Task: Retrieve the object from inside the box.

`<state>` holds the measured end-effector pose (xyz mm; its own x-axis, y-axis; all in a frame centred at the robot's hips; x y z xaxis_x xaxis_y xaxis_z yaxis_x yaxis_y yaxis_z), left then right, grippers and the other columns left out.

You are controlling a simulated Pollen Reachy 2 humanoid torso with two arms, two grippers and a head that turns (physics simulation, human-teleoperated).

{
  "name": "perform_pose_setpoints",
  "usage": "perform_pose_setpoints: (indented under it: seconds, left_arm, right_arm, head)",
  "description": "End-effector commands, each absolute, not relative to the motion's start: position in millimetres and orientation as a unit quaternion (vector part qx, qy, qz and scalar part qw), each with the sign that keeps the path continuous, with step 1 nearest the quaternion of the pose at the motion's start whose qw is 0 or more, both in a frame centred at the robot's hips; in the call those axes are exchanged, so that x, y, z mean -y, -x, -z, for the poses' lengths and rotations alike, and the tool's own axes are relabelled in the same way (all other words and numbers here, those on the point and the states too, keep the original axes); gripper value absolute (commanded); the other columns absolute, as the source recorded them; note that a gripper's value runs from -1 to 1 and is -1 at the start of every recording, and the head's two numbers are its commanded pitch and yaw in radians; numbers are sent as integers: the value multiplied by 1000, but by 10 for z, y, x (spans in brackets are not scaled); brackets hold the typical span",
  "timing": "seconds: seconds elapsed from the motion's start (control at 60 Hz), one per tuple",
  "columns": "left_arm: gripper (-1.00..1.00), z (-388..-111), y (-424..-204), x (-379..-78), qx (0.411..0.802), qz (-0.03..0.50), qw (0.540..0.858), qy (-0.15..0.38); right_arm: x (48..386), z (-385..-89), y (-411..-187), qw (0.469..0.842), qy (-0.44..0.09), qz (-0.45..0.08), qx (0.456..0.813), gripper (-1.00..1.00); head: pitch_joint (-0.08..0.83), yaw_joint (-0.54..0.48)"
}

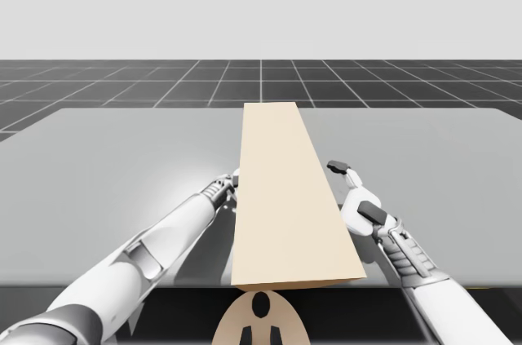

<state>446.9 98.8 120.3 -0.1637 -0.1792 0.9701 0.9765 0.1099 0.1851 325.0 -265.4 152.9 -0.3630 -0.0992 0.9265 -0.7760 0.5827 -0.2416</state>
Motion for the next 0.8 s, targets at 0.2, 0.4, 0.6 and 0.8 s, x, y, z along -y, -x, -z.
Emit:
perform_pose_setpoints:
  seconds: [0.2,0.4,0.6,0.8]
  left_arm:
    - [1000,-1198,-4258,-1096,448,529,449,564]
    - [1000,-1368,-4083,-1534,483,532,455,527]
    - [1000,-1442,-3944,-2087,520,523,465,490]
    - [1000,-1558,-3849,-2488,550,513,468,464]
  right_arm:
    - [2570,-1460,-3198,455,-322,-351,753,-1000]
    - [2590,-1469,-3183,454,-322,-351,753,-1000]
    - [2639,-1485,-3172,454,-318,-349,756,-1000]
    - [2748,-1478,-3143,457,-311,-346,758,-1000]
  head:
    - [56,-49]
    - [52,-45]
    - [49,-40]
    - [47,-42]
